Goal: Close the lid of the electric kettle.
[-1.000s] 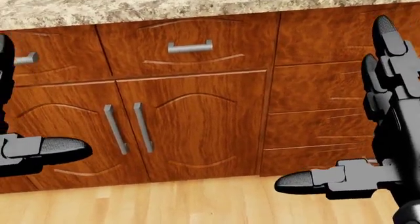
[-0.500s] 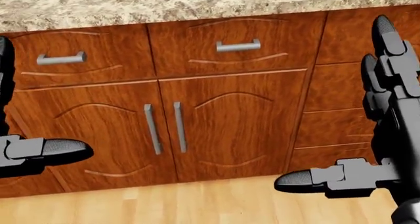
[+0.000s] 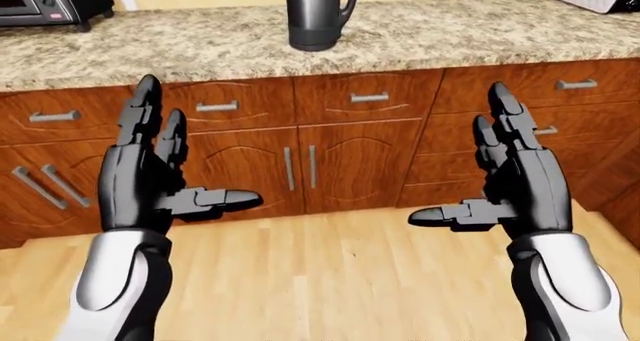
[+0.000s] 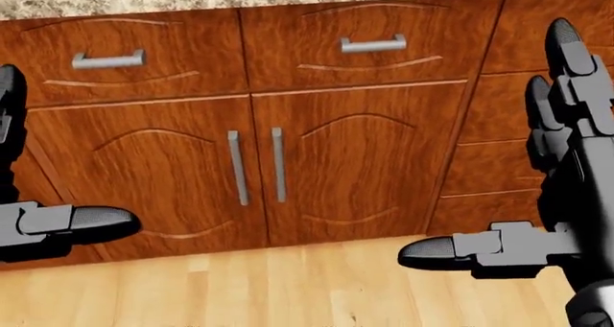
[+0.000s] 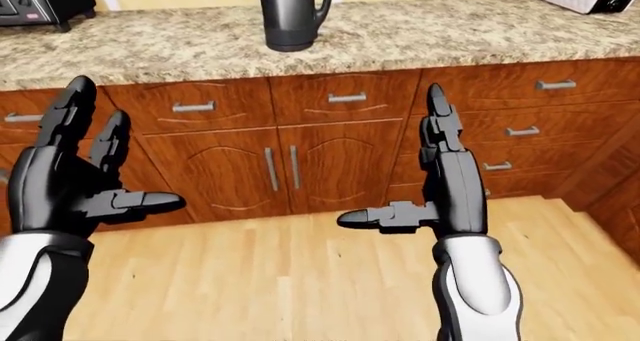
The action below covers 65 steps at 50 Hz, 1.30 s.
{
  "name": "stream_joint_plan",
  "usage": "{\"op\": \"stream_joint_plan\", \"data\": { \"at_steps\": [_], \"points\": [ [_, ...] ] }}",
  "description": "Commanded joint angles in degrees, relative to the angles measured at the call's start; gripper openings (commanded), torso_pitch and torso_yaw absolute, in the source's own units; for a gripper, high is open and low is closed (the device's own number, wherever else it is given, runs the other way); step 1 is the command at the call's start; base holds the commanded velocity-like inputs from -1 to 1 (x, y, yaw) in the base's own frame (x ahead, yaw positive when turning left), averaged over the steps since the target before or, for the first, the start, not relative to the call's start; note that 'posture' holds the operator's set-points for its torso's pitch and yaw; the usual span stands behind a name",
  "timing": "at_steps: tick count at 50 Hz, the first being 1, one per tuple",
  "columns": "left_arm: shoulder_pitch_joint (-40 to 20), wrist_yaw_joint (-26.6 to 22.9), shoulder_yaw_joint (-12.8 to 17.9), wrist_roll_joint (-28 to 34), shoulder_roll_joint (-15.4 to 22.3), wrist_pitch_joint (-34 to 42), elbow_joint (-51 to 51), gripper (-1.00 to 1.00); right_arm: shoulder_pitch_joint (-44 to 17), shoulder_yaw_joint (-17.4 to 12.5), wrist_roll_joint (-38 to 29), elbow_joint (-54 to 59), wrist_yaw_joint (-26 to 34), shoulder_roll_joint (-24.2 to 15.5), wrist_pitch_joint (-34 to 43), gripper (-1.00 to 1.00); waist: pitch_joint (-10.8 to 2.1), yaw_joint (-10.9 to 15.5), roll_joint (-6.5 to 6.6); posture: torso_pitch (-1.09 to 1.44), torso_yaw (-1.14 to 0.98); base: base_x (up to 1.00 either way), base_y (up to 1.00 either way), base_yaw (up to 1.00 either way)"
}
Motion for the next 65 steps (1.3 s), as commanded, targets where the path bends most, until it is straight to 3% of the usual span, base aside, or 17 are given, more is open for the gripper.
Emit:
{"op": "stream_joint_plan", "data": {
  "at_steps": [1,17,18,24,29,30,33,38,42,43,45,51,53,55,56,58,65],
  "points": [
    [-0.8,-0.5,0.1,0.8,0.3,-2.5,-1.0,1.0,-1.0,0.1,0.5,-1.2,-0.6,-0.2,-2.1,1.0,-0.89,0.0,0.06,0.0,0.0,0.0,0.0,0.0],
    [-0.5,-1.3,0.2,1.6,-0.3,-2.5,-1.2,1.0,-1.1,0.9,-0.8,-1.0,-0.7,-0.8,-0.6,1.0,-1.44,-0.1,0.05,0.0,0.0,0.0,0.0,0.0],
    [-0.7,-1.2,0.3,1.5,-0.2,-2.1,-1.4,1.0,-1.2,0.9,-0.8,-1.0,-0.7,-0.7,-0.6,1.0,-2.59,-0.2,0.21,0.0,0.0,0.06,0.0,0.0],
    [-0.9,-1.3,0.6,1.3,0.0,-2.0,-1.3,1.0,-1.1,1.1,-1.1,-0.6,-0.6,-0.7,-0.8,1.0,1.02,-0.3,1.3,0.0,0.0,0.21,0.0,0.0],
    [-0.6,-1.4,0.3,1.8,0.1,-2.8,-0.8,1.0,-1.1,0.9,-1.2,-0.4,-0.5,-0.6,-1.1,1.0,0.96,-0.4,3.46,0.0,0.0,0.26,0.0,0.0],
    [-0.9,-1.3,0.5,1.5,0.1,-2.1,-1.2,1.0,-0.9,0.8,-1.1,-0.3,-0.5,-0.5,-1.3,1.0,0.65,-0.1,2.16,0.0,0.0,0.27,0.0,0.0],
    [-0.7,-1.5,0.5,1.8,0.1,-2.6,-0.8,1.0,-0.8,1.0,-1.2,-0.3,-0.5,-0.5,-1.3,1.0,0.68,-0.1,3.17,0.0,0.0,0.26,0.0,0.0],
    [-0.6,-1.6,0.4,1.9,0.0,-2.9,-0.6,1.0,-1.0,1.0,-1.3,-0.8,-0.4,-0.6,-0.7,1.0,0.79,0.2,1.07,0.0,0.0,0.26,0.0,0.0],
    [-0.7,-1.5,0.4,1.9,0.0,-2.4,-1.0,1.0,-1.1,1.1,-1.5,-0.8,-0.4,-0.6,-0.6,1.0,-0.03,0.3,-3.94,0.0,0.0,0.26,0.0,0.0],
    [-0.8,-1.5,0.4,1.9,-0.1,-2.5,-0.9,1.0,-0.9,1.0,-1.4,-0.6,-0.4,-0.5,-0.9,1.0,0.16,-0.2,-1.9,0.0,0.0,0.27,0.0,0.0],
    [-0.3,-1.9,0.2,2.3,-0.2,-3.6,-0.2,1.0,-0.8,1.0,-1.4,-0.6,-0.4,-0.5,-1.0,1.0,0.32,-0.2,-2.83,0.0,0.0,0.27,0.0,0.0],
    [-0.2,-2.1,0.1,2.6,-0.3,-4.0,0.2,1.0,-0.4,1.3,-1.7,0.3,-0.4,-0.5,-2.2,1.0,0.92,-0.6,0.14,0.0,0.0,0.26,0.0,0.0],
    [-0.3,-2.0,0.3,2.4,-0.3,-3.4,-0.3,1.0,-0.5,1.5,-1.9,0.1,-0.4,-0.5,-1.7,1.0,0.63,-1.0,2.18,0.0,0.0,0.27,0.0,0.0],
    [-0.5,-1.8,0.5,2.1,-0.2,-2.8,-0.8,1.0,-0.1,1.4,-2.0,0.5,-0.3,-0.4,-2.4,1.0,-0.61,-1.1,5.85,0.0,0.0,0.27,0.0,0.0],
    [-0.5,-1.9,0.5,2.1,-0.2,-2.9,-0.7,1.0,-0.2,1.5,-2.1,0.6,-0.3,-0.4,-2.2,1.0,0.2,-0.2,3.55,0.0,0.0,0.26,0.0,0.0],
    [-0.7,-1.7,0.7,1.9,-0.1,-2.5,-0.9,1.0,0.0,1.3,-2.1,1.2,-0.2,-0.3,-3.1,1.0,0.53,-0.2,4.36,0.0,0.0,0.26,0.0,0.0],
    [-0.5,-1.8,0.8,1.8,0.0,-2.7,-0.9,1.0,-0.3,1.3,-2.6,0.5,0.1,-0.4,-1.9,1.0,0.53,0.7,0.48,0.0,0.0,0.26,0.0,0.0]
  ]
}}
